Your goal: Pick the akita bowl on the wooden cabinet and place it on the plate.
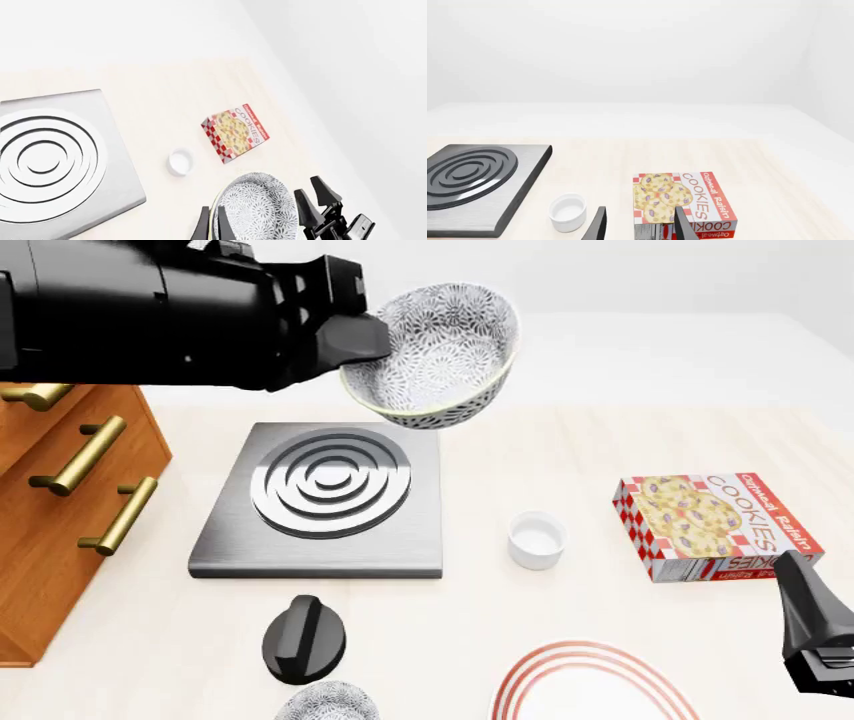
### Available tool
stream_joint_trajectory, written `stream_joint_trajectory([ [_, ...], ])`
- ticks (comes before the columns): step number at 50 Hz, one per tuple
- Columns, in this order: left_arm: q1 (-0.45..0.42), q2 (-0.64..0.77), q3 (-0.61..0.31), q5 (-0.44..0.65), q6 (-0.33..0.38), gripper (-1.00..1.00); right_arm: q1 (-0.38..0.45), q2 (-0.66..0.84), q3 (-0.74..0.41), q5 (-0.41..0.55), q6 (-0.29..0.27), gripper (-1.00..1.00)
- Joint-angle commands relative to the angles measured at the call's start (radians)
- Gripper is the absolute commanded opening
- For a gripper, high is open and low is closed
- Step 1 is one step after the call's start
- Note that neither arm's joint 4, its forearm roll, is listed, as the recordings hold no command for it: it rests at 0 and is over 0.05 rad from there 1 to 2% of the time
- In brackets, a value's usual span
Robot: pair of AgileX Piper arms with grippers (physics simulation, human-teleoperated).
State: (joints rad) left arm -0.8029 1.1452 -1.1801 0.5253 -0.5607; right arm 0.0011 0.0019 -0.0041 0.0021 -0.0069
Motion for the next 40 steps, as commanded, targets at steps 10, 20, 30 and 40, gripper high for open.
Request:
stream_joint_trajectory([
  [10, -0.046, 0.022, 0.058, -0.041, -0.004, -1.00, 0.000, 0.000, 0.000, 0.000, 0.001, 1.00],
  [20, -0.073, 0.034, 0.069, -0.047, -0.002, -1.00, 0.002, 0.001, -0.005, 0.004, 0.000, 1.00],
  [30, -0.092, 0.053, 0.085, -0.068, -0.005, -1.00, 0.002, 0.000, -0.007, 0.006, 0.000, 1.00],
  [40, -0.125, 0.075, 0.098, -0.096, -0.020, -1.00, 0.002, 0.000, -0.006, 0.006, 0.000, 1.00],
])
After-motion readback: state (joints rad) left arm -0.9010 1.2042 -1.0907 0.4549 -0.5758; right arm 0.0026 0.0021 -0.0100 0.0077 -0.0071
